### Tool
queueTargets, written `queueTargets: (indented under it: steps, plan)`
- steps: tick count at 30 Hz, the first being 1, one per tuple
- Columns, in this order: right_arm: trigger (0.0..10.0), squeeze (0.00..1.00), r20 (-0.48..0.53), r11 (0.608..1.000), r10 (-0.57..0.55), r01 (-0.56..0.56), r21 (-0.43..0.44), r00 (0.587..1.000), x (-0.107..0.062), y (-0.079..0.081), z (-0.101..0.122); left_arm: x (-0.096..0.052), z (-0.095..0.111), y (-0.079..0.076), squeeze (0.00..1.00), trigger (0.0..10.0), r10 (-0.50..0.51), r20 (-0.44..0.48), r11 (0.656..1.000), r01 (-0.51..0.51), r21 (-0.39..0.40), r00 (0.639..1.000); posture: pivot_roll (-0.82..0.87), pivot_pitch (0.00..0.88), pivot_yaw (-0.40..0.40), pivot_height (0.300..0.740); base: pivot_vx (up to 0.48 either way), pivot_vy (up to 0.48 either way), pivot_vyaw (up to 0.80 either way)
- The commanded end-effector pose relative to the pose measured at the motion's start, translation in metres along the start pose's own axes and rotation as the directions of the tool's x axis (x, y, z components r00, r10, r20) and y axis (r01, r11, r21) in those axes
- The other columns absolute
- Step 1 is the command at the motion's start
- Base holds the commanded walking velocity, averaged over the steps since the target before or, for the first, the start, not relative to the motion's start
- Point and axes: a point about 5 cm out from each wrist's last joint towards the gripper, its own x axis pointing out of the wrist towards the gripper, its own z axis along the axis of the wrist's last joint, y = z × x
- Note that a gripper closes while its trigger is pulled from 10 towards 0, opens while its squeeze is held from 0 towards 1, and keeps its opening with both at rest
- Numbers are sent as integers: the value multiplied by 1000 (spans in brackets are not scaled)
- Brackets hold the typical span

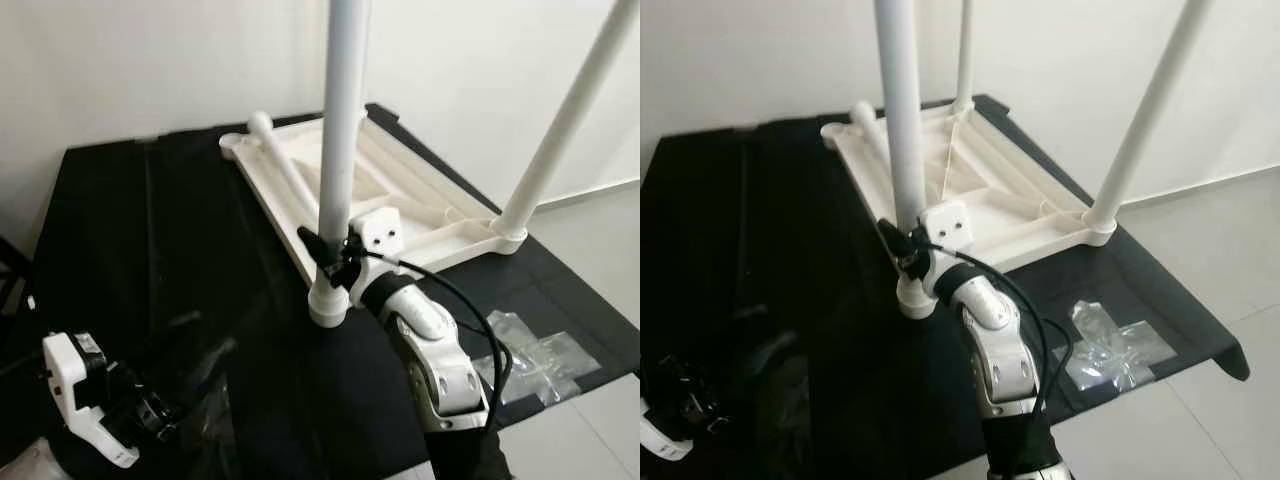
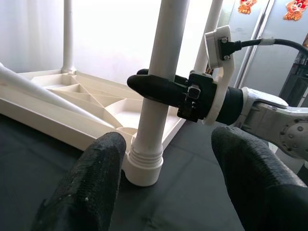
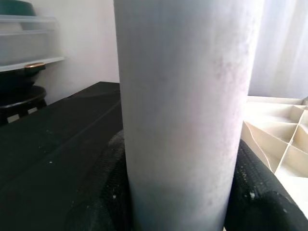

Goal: Building children table

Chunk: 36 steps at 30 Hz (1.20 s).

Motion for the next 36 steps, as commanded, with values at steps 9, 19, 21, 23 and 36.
queueTargets:
  steps: [9, 19, 21, 23, 36]
  plan:
    - [10000, 1000, -10, 933, 352, -351, 80, 936, 10, -1, 10, 2, -6, -1, 0, 10000, -6, -19, 1000, 6, -19, 1000, -34, 134, -11, 740, 0, 0, 0]
    - [10000, 0, -64, 691, 717, -719, -67, 695, 6, -15, 26, 2, -6, -4, 0, 10000, -11, -17, 1000, 11, -21, 1000, -20, 134, -17, 740, 0, 0, 0]
    - [10000, 0, -63, 647, 758, -761, -56, 649, 14, -23, 33, 1, -5, -5, 0, 10000, -11, -18, 1000, 10, -20, 1000, -5, 140, -17, 740, 0, 0, 0]
    - [10000, 0, -52, 614, 787, -788, -32, 615, 21, -29, 40, 0, -4, -6, 0, 10000, -9, -19, 1000, 9, -19, 1000, -2, 143, -18, 740, 0, 0, 0]
    - [0, 0, -75, 406, 911, -914, 3, 405, 28, -26, 47, -3, -2, -10, 0, 10000, -8, -31, 1000, 7, -21, 999, 19, 159, -22, 740, 0, 0, 0]
